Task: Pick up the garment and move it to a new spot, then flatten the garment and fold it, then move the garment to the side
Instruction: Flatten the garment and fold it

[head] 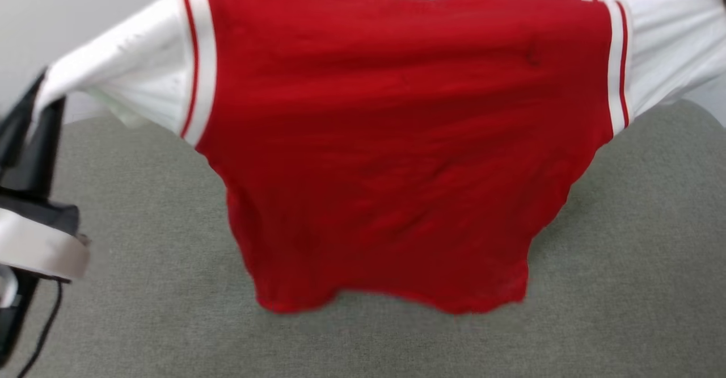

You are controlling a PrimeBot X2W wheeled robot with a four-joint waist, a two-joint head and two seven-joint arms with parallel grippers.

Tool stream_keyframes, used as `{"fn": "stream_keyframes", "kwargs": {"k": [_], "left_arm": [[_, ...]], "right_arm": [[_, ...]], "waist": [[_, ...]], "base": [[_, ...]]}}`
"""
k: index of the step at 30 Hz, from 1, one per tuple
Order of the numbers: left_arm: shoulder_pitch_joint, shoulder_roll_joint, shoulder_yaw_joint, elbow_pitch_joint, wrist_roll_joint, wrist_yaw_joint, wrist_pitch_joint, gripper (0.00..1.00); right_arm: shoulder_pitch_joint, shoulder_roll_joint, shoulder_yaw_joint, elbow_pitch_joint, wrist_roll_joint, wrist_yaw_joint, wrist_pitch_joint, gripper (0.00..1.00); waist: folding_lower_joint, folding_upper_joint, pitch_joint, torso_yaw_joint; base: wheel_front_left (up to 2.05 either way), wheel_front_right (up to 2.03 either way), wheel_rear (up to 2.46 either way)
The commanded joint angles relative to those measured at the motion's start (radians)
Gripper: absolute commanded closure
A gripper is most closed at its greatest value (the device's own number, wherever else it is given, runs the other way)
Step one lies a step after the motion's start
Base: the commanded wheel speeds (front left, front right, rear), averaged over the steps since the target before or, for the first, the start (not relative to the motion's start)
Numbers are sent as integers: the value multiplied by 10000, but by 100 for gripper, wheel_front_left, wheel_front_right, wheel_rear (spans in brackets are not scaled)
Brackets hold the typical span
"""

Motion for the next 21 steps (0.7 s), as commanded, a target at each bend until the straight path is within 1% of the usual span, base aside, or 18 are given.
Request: {"fn": "stream_keyframes", "kwargs": {"k": [1, 4, 6, 9, 11, 13, 15, 17, 19, 21], "left_arm": [[-129, 126, 239, -83, -65, 55, 1, 100], [-480, 313, 752, -175, -309, 81, 39, 100], [-810, 399, 962, -99, -474, -7, 79, 100], [-1431, 505, 1034, 216, -755, -277, 292, 100], [-2111, 456, 1052, 461, -955, -459, 396, 100], [-2782, 467, 970, 773, -1032, -658, 526, 100], [-3566, 333, 776, 1146, -1257, -979, 723, 100], [-4480, 180, 552, 1613, -1473, -1357, 907, 100], [-5538, 31, 361, 2189, -1487, -1723, 977, 100], [-6609, -259, 66, 2803, -1378, -2034, 1004, 100]], "right_arm": [[64, 54, -107, -183, -147, -7, -99, 100], [-161, 104, -235, -585, -507, -7, -294, 100], [-408, 196, -293, -718, -642, -7, -420, 100], [-820, 339, -357, -688, -844, -8, -635, 100], [-1142, 442, -378, -523, -869, -7, -770, 100], [-1554, 364, -312, -373, -959, -8, -843, 100], [-2030, 397, -291, -122, -950, -8, -896, 100], [-2520, 655, -463, 287, -787, -8, -875, 100], [-3118, 731, -565, 621, -793, -8, -892, 100], [-3675, 710, -479, 903, -973, -8, -971, 100]], "waist": [[2, 0, 93, -71], [2, 0, 321, -178], [2, 0, 512, -238], [2, 0, 831, -291], [2, 0, 1091, -310], [2, 0, 1452, -326], [2, 0, 1877, -334], [2, 0, 2320, -324], [2, 0, 2814, -264], [2, 0, 3332, -196]], "base": [[0, 0, 0], [0, 0, 0], [0, 0, 0], [0, 0, 0], [0, 0, 0], [0, 0, 0], [0, 0, 0], [0, 0, 0], [0, 0, 0], [0, 0, 0]]}}
